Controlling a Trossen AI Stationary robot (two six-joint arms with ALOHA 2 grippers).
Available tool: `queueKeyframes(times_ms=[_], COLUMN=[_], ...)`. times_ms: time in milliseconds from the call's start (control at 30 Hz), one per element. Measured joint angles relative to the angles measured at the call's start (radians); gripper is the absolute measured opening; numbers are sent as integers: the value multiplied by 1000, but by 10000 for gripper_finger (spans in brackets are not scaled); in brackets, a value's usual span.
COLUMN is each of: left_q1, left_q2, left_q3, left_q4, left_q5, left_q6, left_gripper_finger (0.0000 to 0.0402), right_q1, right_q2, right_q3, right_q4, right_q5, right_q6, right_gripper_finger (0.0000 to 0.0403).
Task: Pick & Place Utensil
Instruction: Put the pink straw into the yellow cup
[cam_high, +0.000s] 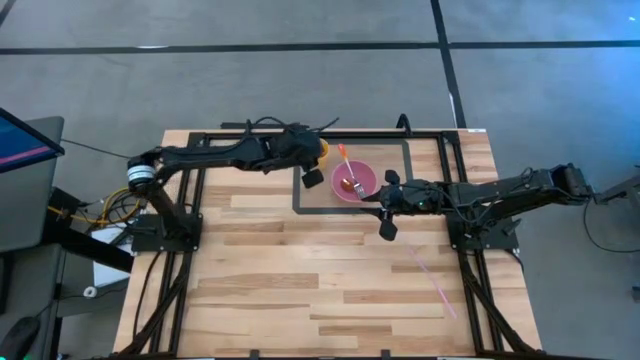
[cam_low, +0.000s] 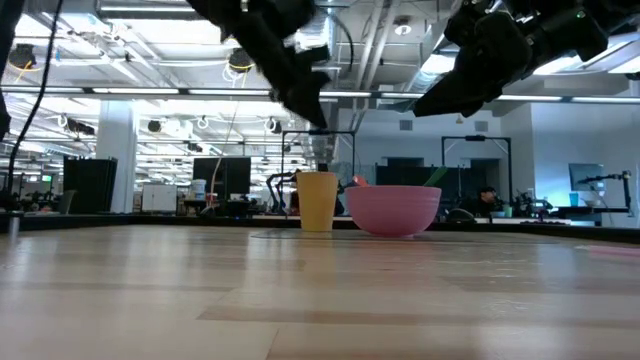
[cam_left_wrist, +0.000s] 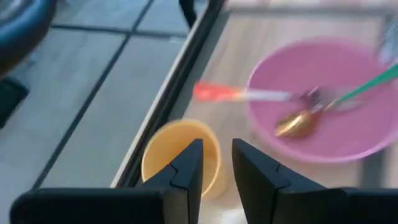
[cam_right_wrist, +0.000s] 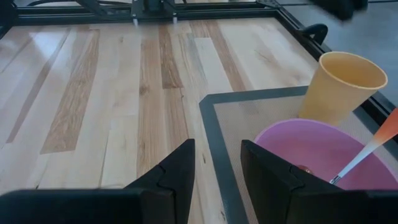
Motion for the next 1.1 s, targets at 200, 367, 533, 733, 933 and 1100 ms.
queueKeyframes(times_ms=[200, 367, 533, 733, 933, 1100], left_q1=[-99, -199, -297, -386, -410, -403], left_q2=[-112, -179, -222, -234, -233, -233], left_q3=[-24, -99, -202, -297, -344, -365], left_q4=[1, 4, 22, 60, 115, 142], left_q5=[82, 126, 125, 124, 118, 116], left_q6=[-118, -142, -191, -207, -207, -207], left_gripper_finger=[86, 86, 86, 86, 86, 86], right_q1=[2, 56, 131, 240, 373, 477], right_q2=[0, 0, 0, 0, 0, 0], right_q3=[0, 0, 18, 41, 42, 42], right_q4=[-5, -62, -189, -424, -633, -831], right_q5=[0, -1, 45, 143, 113, 101], right_q6=[3, 89, 216, 471, 801, 1059], right_gripper_finger=[123, 123, 123, 123, 123, 123])
